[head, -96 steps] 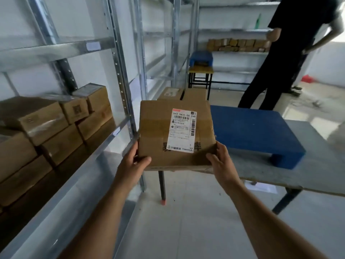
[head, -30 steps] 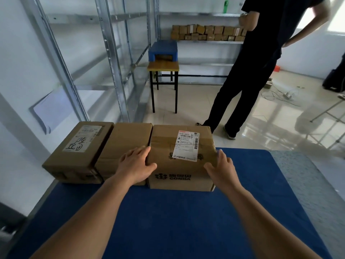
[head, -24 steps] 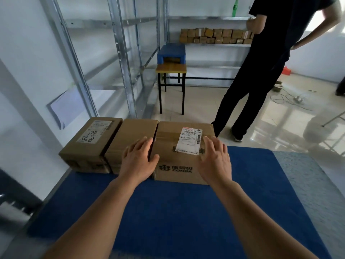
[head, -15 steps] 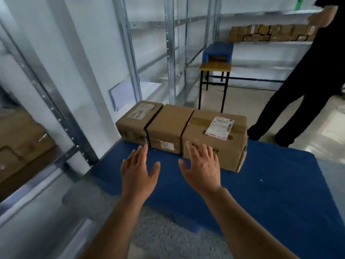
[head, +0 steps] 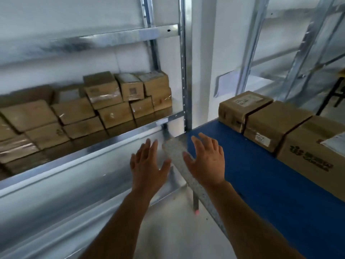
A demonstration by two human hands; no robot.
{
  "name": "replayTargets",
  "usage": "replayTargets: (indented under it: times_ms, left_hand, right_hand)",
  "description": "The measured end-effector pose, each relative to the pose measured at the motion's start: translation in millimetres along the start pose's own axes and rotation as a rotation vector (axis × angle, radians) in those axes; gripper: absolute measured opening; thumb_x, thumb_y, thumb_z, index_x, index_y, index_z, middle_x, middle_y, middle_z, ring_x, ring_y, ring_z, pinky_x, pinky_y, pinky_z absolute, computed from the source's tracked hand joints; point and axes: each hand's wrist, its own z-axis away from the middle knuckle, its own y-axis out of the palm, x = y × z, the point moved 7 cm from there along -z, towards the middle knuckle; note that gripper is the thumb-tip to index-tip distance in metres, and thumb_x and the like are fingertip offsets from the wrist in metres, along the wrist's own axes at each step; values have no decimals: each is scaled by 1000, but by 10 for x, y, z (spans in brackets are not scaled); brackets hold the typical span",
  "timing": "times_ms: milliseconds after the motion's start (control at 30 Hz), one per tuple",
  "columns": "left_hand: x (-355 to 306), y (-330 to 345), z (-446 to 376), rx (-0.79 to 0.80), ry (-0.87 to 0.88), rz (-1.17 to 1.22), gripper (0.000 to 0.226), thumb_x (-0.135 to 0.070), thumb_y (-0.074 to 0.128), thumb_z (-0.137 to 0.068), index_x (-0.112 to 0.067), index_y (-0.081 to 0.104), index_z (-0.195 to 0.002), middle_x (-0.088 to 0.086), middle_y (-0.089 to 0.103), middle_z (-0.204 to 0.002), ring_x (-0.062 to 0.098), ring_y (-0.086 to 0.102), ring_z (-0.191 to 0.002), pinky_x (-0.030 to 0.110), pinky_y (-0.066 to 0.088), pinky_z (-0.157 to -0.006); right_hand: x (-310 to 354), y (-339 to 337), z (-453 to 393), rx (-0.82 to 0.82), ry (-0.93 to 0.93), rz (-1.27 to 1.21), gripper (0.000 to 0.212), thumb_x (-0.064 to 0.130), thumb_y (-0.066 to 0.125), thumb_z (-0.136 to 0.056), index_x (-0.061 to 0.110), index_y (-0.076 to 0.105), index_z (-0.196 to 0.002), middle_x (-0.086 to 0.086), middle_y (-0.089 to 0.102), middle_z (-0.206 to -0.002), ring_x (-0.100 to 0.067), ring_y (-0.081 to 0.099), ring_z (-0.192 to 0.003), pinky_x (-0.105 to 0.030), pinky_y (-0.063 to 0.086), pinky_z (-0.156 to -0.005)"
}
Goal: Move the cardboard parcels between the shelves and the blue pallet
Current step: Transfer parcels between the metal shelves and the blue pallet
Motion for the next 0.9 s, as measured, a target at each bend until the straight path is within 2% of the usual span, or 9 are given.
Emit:
replayTargets:
  times_ms: [167,267,367,433,567,733,900]
  left_hand:
    - [428,-476,144,-89,-47,-34,71,-47,54,-88,-18,26,-147,7,21,-155,25,18,-143,47,12,-116]
    - [759,-790,237,-134,-81,-58,70,-48,53,-88,-18,27,-146,6,21,-155,25,19,-142,46,13,-116]
    - [1139,-1148,382,-180,-112,-65,70,-47,54,-88,-18,28,-146,6,21,-155,25,18,-143,46,14,-116]
    - [1432,-1445,522,-228,-141,-75,70,-46,57,-87,-16,31,-145,8,24,-154,27,20,-142,48,17,-115]
    - [2122,-2054,884,-300,-223,-95,69,-47,55,-88,-19,29,-146,5,22,-155,24,18,-143,47,16,-115]
    - [3033,-2781,1462,-377,-343,-146,72,-53,47,-89,-21,22,-148,4,16,-157,22,11,-145,47,14,-116]
    - [3899,-3448,2046,-445,-464,-192,73,-56,42,-89,-25,14,-149,1,9,-158,20,5,-145,44,5,-116]
  right_hand:
    - [621,114,18,26,-106,-96,52,48,57,-88,14,56,-127,-10,51,-136,-29,46,-124,-41,33,-103]
    - [1074,156,38,4,-182,-110,54,48,57,-88,13,54,-130,-12,50,-138,-31,44,-127,-41,31,-104]
    - [1590,291,102,48,-218,-110,57,51,53,-90,17,49,-135,-8,44,-144,-26,38,-133,-38,26,-109]
    - [2022,375,199,59,-254,-99,56,50,55,-89,16,51,-134,-9,45,-143,-27,40,-132,-41,30,-108]
    - [3012,505,526,-6,-361,-146,50,38,75,-77,7,66,-115,-18,63,-120,-36,59,-112,-48,45,-93]
    - [4249,764,979,34,-503,-187,50,41,75,-76,9,66,-114,-16,64,-118,-34,61,-109,-46,48,-90]
    - [5345,1003,1473,38,-627,-259,50,39,77,-74,6,67,-110,-17,66,-114,-34,62,-106,-45,49,-87]
